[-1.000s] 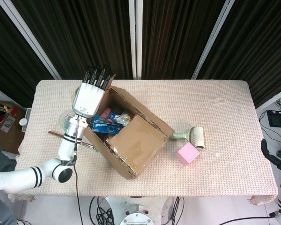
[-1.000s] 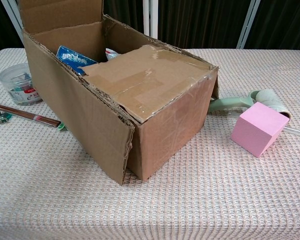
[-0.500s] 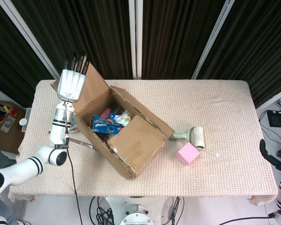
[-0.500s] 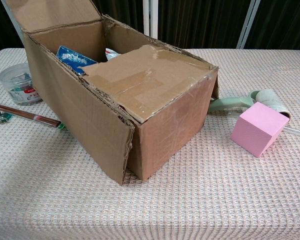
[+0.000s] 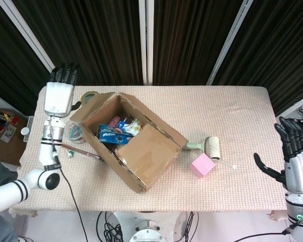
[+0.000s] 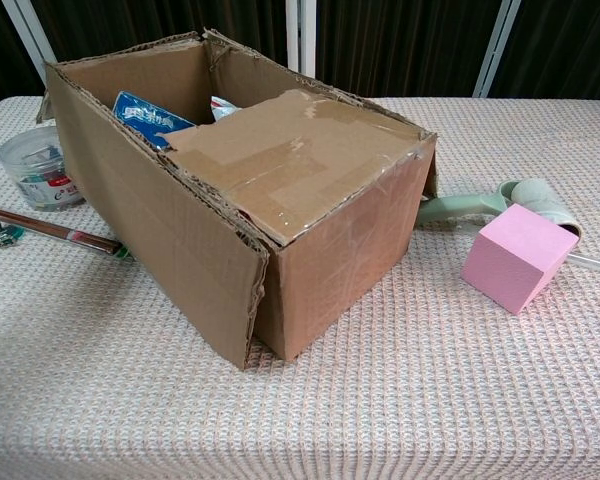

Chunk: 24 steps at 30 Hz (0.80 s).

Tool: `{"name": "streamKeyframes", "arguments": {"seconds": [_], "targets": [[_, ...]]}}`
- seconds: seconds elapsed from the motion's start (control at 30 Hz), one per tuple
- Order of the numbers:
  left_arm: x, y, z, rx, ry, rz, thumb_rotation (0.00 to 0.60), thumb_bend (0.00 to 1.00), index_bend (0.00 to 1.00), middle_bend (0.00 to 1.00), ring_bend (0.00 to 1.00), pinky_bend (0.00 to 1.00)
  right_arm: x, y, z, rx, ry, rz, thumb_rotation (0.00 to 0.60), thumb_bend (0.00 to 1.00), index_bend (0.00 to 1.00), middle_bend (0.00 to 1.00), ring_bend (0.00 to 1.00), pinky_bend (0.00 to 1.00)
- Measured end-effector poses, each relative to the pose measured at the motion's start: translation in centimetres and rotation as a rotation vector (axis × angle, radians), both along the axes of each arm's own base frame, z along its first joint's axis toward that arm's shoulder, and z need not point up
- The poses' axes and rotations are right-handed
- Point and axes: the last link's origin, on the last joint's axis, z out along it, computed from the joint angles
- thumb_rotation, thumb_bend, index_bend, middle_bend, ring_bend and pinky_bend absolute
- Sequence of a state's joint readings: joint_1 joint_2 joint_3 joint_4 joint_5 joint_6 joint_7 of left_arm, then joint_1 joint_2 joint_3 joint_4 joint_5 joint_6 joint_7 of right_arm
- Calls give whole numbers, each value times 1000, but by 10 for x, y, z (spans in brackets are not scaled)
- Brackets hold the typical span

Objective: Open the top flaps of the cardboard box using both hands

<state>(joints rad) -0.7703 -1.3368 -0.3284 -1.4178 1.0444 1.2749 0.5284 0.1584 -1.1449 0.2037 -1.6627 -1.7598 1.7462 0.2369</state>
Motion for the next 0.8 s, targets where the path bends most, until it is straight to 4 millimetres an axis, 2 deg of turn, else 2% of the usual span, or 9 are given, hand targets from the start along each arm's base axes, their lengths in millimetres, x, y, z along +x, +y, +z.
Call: {"name": "streamKeyframes", "arguments": {"seconds": [0.07,0.17,0.27,0.37,0.5,0.67,0.73,0.8], "targets": [[-23,-13,19,2,-10,26,532,0,65,97,59,151,10,-4,-1,28,44,21,600,189,0,0,0,0],[-52,-37,37,-13,-48,72,403,0,127,104,60,148,25,-10,-5,83,102,38,600,181,0,0,0,0],[-85,-70,51,-39,-91,137,346,0,139,104,60,148,42,-18,-9,168,162,41,600,176,0,0,0,0],[-110,-99,56,-76,-146,180,326,0,138,104,60,148,62,-30,-14,265,232,35,600,205,0,0,0,0],[-127,-130,57,-154,-182,160,323,0,134,106,60,148,91,-53,-24,384,323,18,600,384,0,0,0,0],[-147,-172,54,-271,-209,132,320,0,118,107,60,148,124,-87,-39,531,386,-32,600,420,0,0,0,0],[-157,-192,54,-312,-214,140,319,0,117,107,60,148,137,-100,-45,577,389,-54,600,489,0,0,0,0],[-162,-204,55,-332,-206,139,317,0,115,107,60,148,151,-111,-50,616,392,-68,600,610,0,4,0,0]]}}
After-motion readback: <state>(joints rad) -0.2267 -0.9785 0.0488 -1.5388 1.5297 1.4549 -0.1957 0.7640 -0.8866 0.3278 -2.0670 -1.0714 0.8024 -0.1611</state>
